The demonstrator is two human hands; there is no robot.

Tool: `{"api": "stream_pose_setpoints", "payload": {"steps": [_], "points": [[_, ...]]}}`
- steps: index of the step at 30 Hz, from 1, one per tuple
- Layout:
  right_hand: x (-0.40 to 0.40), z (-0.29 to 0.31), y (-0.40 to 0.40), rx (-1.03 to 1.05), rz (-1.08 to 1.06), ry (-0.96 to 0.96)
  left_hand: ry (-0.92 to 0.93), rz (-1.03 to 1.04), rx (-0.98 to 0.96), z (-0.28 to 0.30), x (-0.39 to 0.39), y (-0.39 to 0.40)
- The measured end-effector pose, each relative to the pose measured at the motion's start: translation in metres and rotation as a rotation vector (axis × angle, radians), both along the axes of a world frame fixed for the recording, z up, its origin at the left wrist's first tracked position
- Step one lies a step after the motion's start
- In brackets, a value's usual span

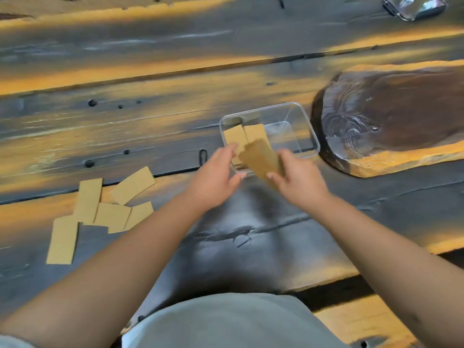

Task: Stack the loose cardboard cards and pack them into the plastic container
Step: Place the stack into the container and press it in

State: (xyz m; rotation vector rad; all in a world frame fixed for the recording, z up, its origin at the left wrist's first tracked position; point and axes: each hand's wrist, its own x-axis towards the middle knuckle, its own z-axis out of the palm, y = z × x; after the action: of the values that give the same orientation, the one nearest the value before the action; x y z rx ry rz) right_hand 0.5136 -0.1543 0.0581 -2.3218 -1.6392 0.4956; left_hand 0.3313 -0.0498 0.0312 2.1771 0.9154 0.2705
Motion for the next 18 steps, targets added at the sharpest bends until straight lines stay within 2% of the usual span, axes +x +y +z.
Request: {"api": "stream_pose_setpoints", "payload": {"steps": [3, 7, 9, 14, 18], "points": [[0.056, -0.001, 0.034, 0.033, -0.267, 0.137, 0.135, -0.035, 0.072, -0.004, 0.030, 0.015], [0.108, -0.022, 0.084, -0.060, -0.522, 0.351, 0.319, -0.118, 0.170, -0.015, 0.060, 0.023], [0.121, -0.033, 0.104, -0.178, -0.541, 0.380, 0.349, -0.112, 0.167, -0.024, 0.075, 0.026], [0.119, -0.059, 0.127, -0.435, -0.428, 0.241, 0.433, -0.122, 0.185, -0.046, 0.111, 0.042], [0.111, -0.080, 0.135, -0.483, -0.439, 0.203, 0.512, -0.214, 0.361, -0.058, 0.131, 0.055]]}}
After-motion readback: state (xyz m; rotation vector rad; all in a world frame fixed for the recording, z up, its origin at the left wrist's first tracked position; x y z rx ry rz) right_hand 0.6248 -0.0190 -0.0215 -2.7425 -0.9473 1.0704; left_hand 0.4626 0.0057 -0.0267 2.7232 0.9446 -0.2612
